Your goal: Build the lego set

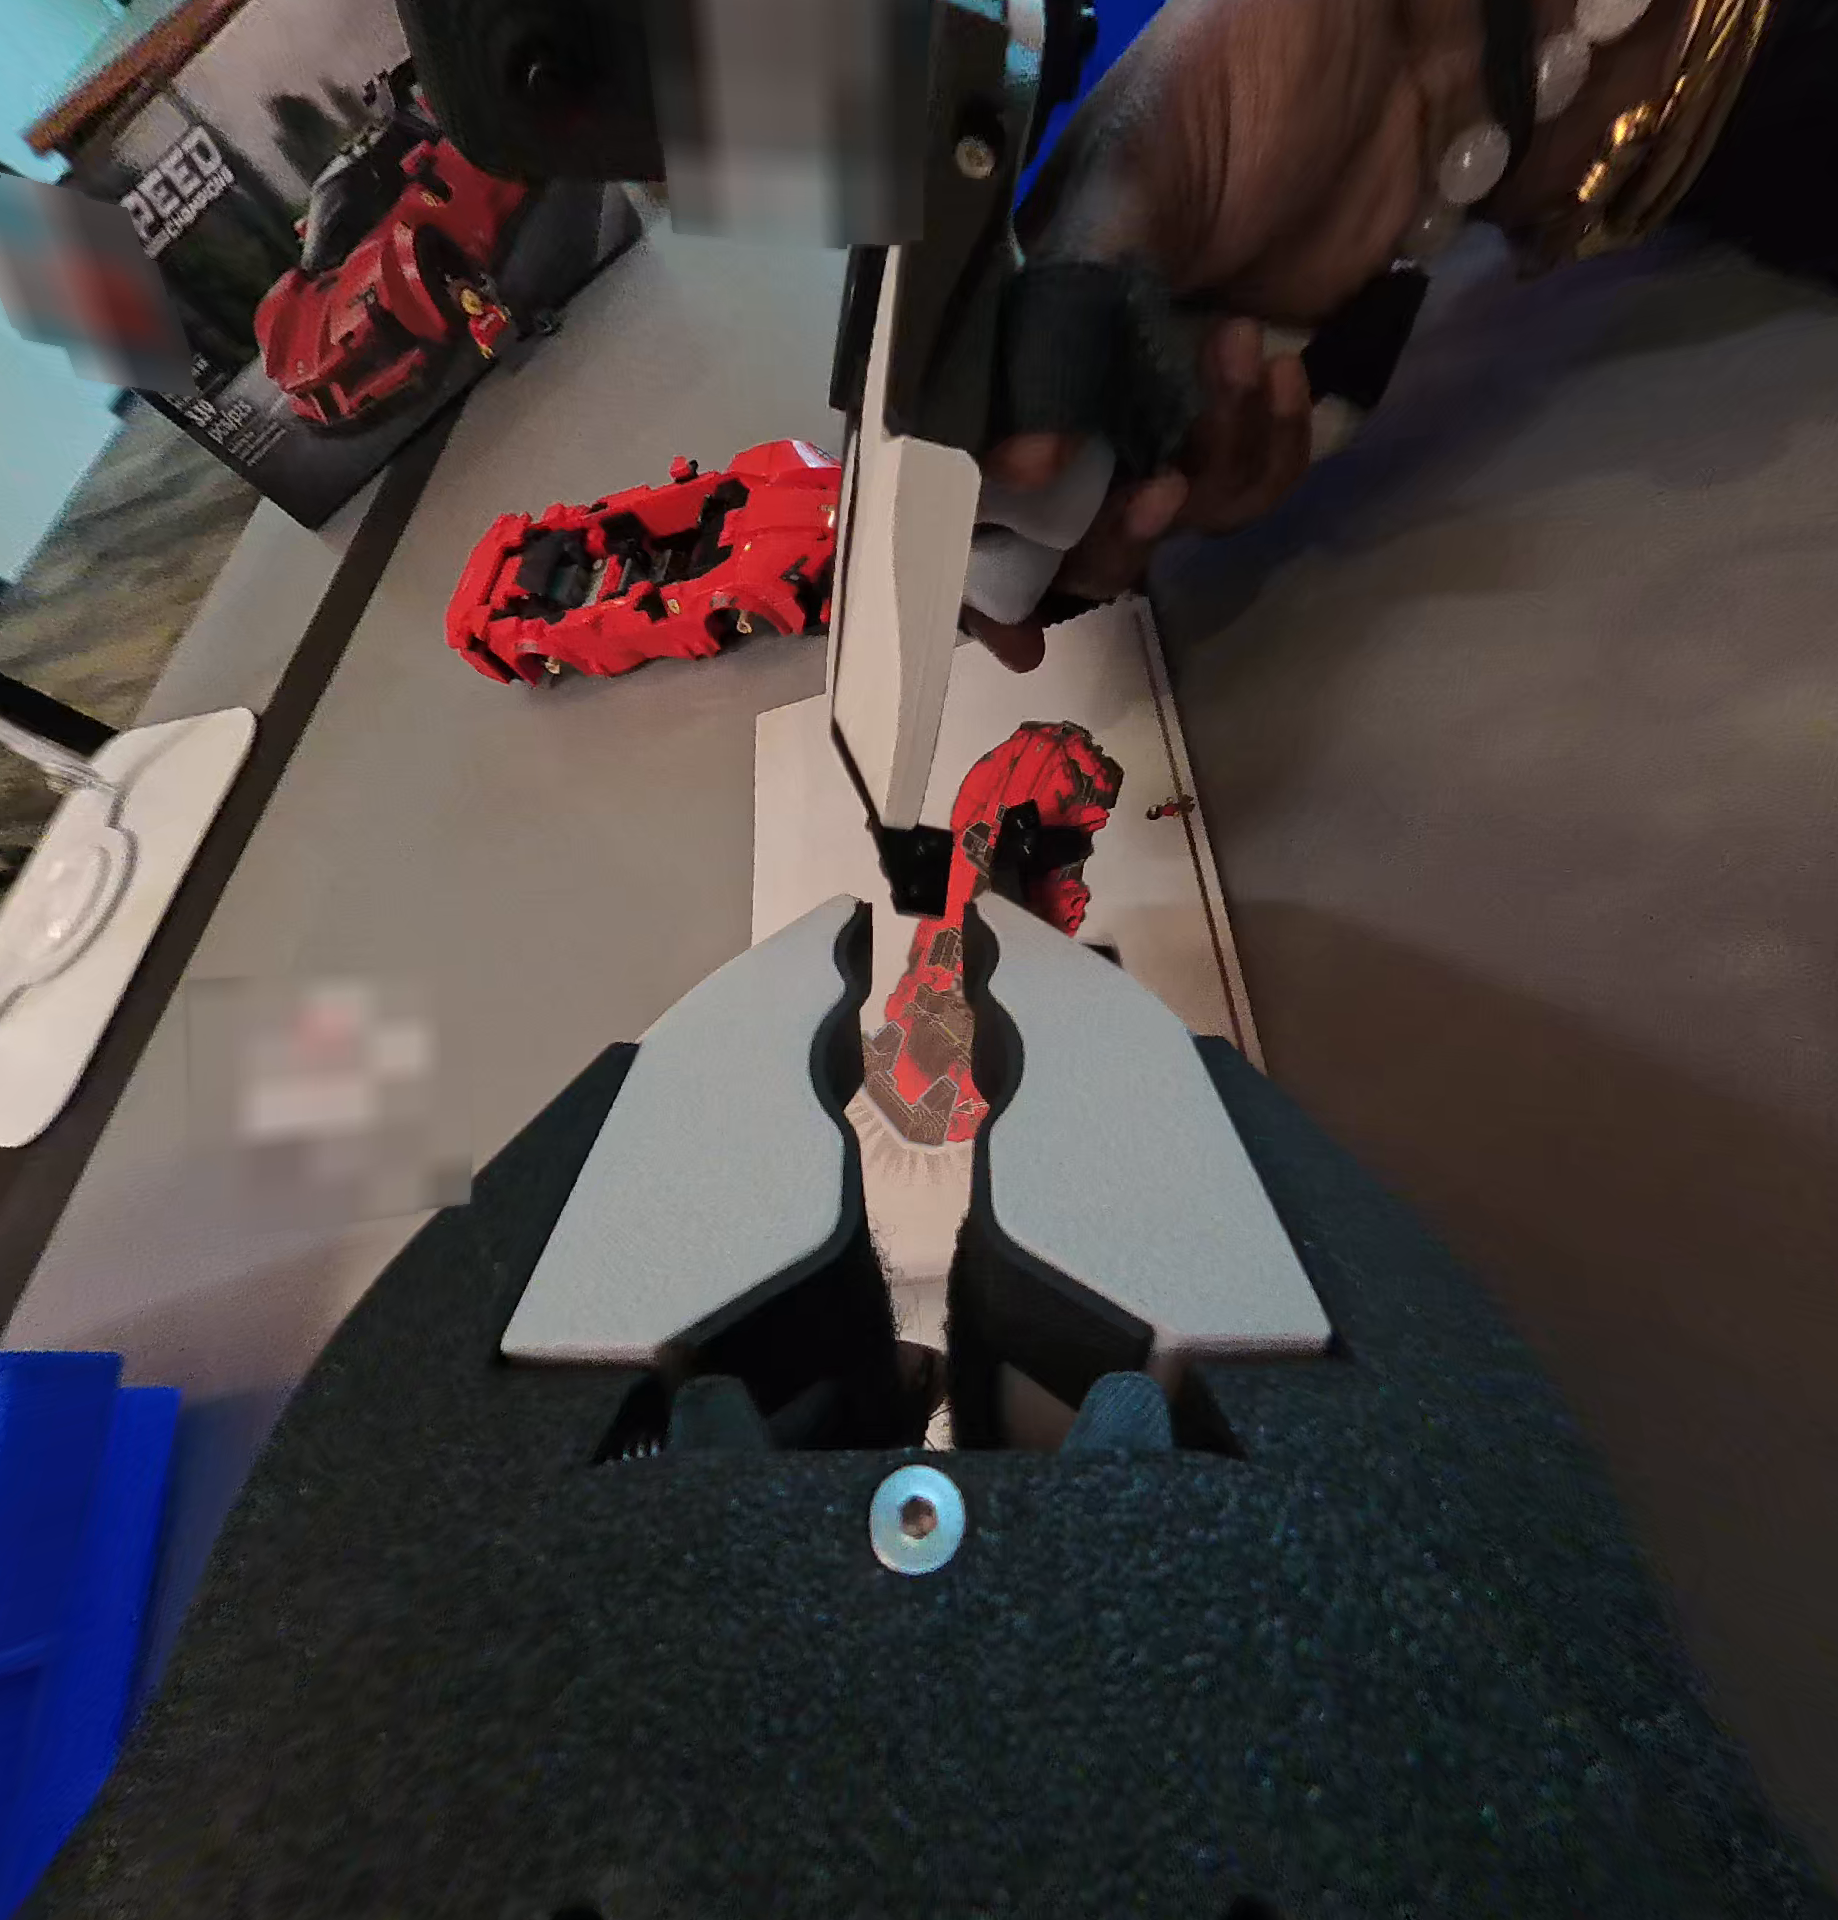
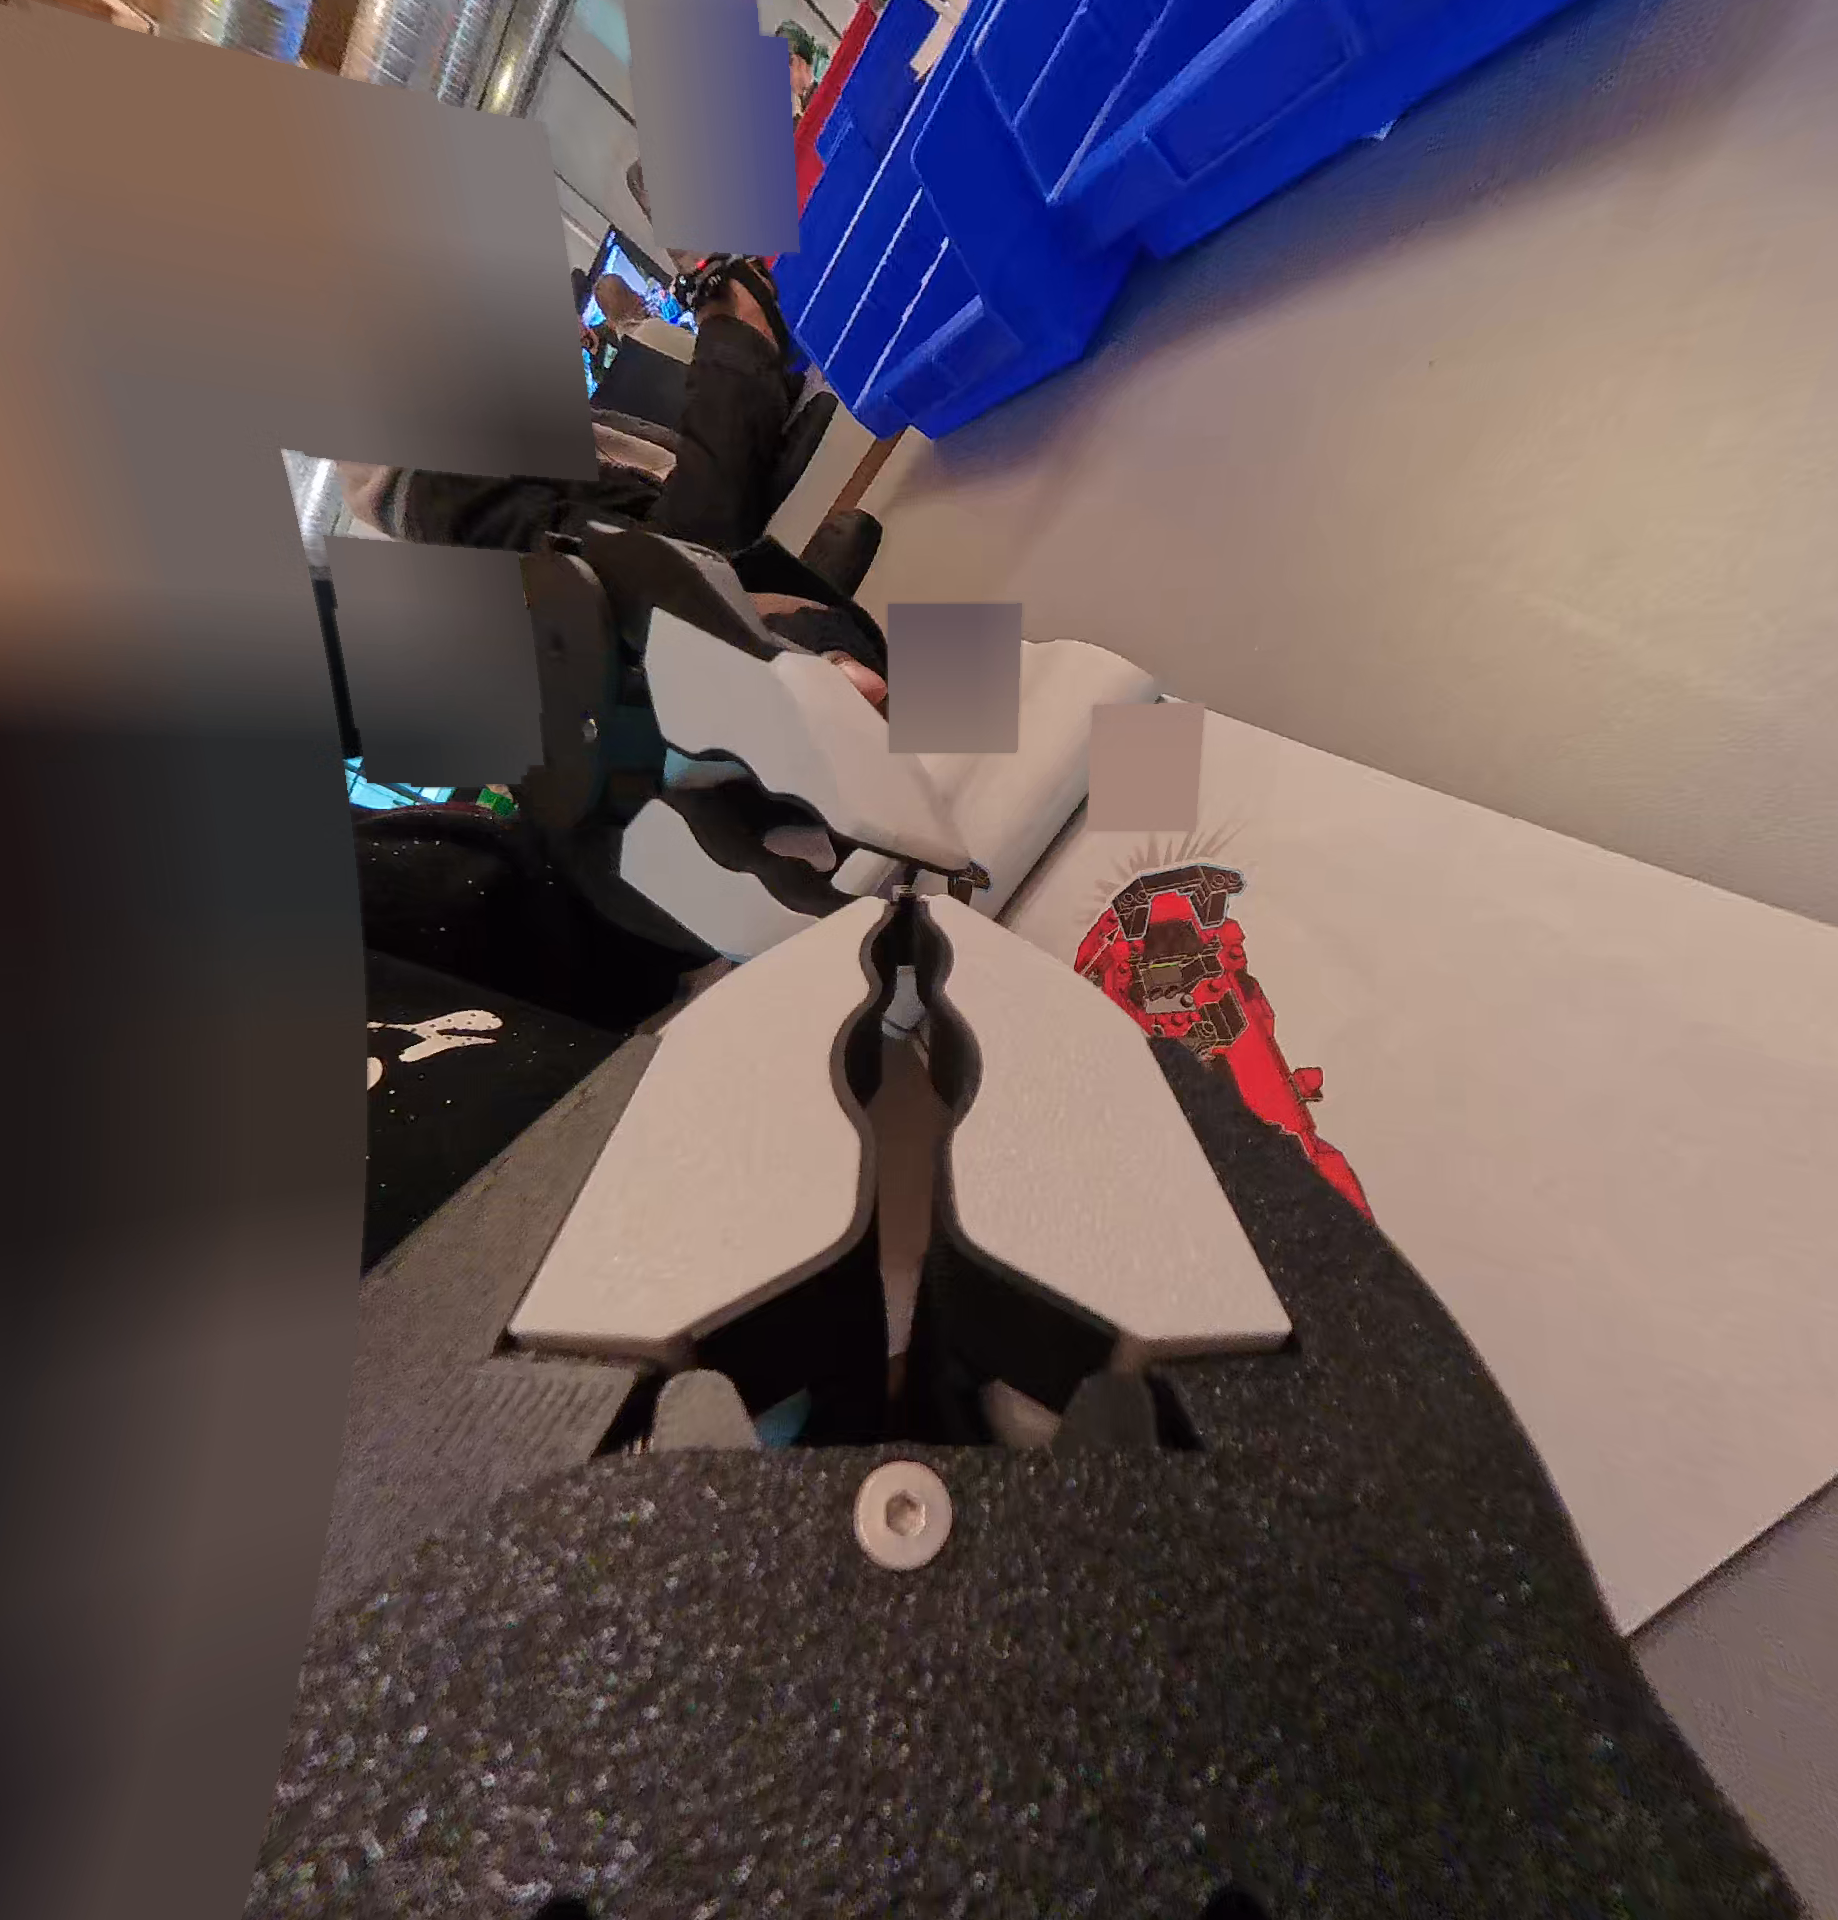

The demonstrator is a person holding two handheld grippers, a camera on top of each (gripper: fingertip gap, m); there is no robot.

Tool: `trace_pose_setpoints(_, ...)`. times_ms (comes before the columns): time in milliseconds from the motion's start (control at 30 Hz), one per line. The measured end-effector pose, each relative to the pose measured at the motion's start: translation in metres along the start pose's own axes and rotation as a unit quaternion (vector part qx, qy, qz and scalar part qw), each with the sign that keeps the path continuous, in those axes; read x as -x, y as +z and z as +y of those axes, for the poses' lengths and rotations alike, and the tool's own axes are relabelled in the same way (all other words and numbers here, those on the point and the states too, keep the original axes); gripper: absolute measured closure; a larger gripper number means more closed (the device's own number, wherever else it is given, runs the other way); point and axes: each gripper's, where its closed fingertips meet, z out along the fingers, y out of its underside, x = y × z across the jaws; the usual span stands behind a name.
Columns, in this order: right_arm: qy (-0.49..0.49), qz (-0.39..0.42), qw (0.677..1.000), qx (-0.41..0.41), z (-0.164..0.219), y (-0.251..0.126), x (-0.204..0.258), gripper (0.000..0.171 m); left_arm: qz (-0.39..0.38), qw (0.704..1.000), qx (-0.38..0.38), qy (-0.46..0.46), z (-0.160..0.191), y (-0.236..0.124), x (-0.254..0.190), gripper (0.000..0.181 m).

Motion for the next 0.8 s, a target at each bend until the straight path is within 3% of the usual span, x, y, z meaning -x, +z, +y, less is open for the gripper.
trace_pose_setpoints(200, 0.01, -0.001, 1.0, 0.006, 0.003, 0.002, -0.004, 0.168, -0.029, 0.998, 0.028, 0.055, 0.001, 0.002, -0.002, 0.172)
trace_pose_setpoints(333, -0.073, 0.032, 0.997, 0.022, 0.006, 0.0, -0.005, 0.159, 0.013, 0.996, 0.074, -0.04, 0.011, -0.002, -0.009, 0.172)
trace_pose_setpoints(433, -0.206, 0.097, 0.972, 0.062, 0.007, -0.017, -0.011, 0.145, 0.059, 0.983, 0.124, -0.121, 0.025, -0.006, -0.022, 0.172)
trace_pose_setpoints(500, -0.286, 0.139, 0.941, 0.117, 0.015, -0.026, -0.016, 0.13, 0.086, 0.973, 0.148, -0.157, 0.03, -0.005, -0.03, 0.172)
trace_pose_setpoints(567, -0.34, 0.179, 0.907, 0.172, 0.024, -0.032, -0.025, 0.126, 0.095, 0.966, 0.168, -0.173, 0.035, -0.002, -0.034, 0.172)
trace_pose_setpoints(667, -0.359, 0.191, 0.888, 0.213, 0.035, -0.031, -0.033, 0.125, 0.098, 0.96, 0.184, -0.187, 0.038, 0.003, -0.032, 0.172)
trace_pose_setpoints(800, -0.329, 0.207, 0.893, 0.227, 0.044, -0.031, -0.048, 0.124, 0.107, 0.957, 0.187, -0.195, 0.037, 0.008, -0.035, 0.172)
